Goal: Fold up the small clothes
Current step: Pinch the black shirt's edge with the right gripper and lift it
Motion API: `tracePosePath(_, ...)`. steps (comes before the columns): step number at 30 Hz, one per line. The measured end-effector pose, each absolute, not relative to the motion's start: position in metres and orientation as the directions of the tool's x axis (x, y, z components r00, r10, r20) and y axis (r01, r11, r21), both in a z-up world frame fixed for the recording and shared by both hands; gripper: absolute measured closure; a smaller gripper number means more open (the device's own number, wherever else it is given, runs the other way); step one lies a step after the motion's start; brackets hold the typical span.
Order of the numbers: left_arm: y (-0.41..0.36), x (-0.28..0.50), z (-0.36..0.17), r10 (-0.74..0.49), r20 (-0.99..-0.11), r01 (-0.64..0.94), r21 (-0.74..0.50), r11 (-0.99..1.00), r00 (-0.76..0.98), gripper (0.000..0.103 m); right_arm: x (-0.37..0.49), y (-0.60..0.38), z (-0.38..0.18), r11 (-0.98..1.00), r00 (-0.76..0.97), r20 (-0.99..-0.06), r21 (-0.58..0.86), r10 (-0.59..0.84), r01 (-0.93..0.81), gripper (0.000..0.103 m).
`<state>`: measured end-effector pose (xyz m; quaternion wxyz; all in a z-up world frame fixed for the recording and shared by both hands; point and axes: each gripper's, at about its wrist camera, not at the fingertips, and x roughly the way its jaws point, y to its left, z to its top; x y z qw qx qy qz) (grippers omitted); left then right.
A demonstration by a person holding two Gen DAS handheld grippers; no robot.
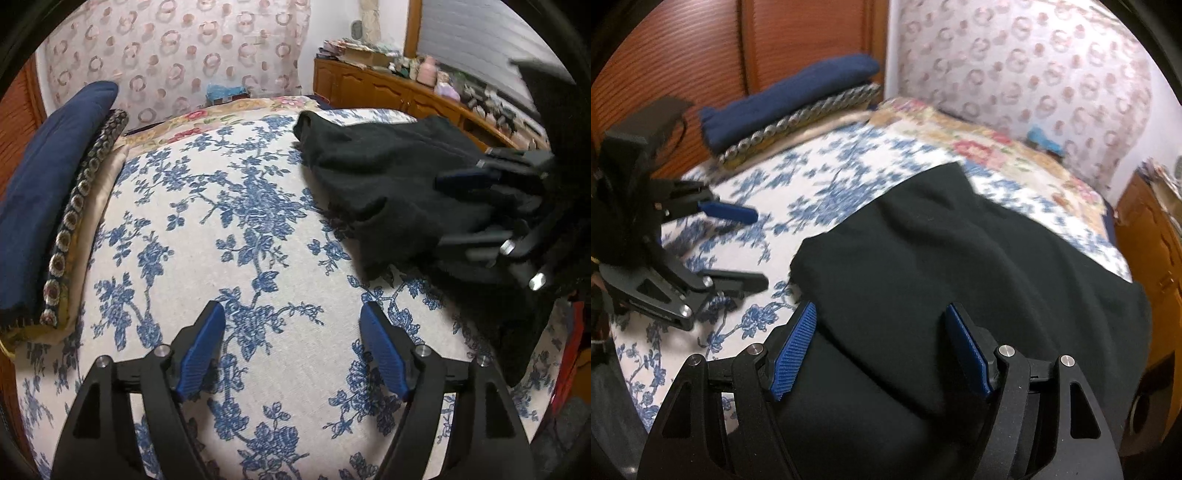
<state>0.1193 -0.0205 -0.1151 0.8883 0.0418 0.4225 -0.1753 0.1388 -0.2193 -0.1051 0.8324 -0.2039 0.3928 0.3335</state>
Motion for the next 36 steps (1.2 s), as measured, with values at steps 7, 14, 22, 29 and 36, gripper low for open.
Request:
tracePosePath(7, -0.003, 0.106, -0.095, -0.323, -0.688, 0.32, -0.137, 0.937, 0.65, 0.027, 0.145, -0.195, -0.111, 0.652, 0.476, -0.811, -0.161, 0.34, -0.741, 0.03)
tracePosePath(14, 0.003, 0.096, -0.075, -0.323, -0.631, 0.314, -0.132, 0.94, 0.705, 0.027, 0.149, -0.186, -0.117, 0.626, 0.506, -0.805, -0.227, 0.31, -0.746, 0.07)
tracePosePath(22, -0.005, 0.093, -0.075, -0.337, -0.628, 0.33, -0.134, 0.935, 0.701, 0.027, 0.162, -0.236, -0.061, 0.719, 0.548, -0.696, -0.065, 0.465, -0.692, 0.096)
tracePosePath(29, -0.017, 0.089, -0.073, -0.359, -0.627, 0.354, -0.14, 0.925, 0.691, 0.027, 0.183, -0.296, -0.008, 0.797, 0.623, -0.62, 0.007, 0.477, -0.604, 0.097)
tracePosePath(36, -0.026, 0.087, -0.07, -0.379, -0.628, 0.374, -0.148, 0.916, 0.679, 0.027, 0.22, -0.349, 0.013, 0.889, 0.685, -0.648, -0.028, 0.332, -0.457, 0.097)
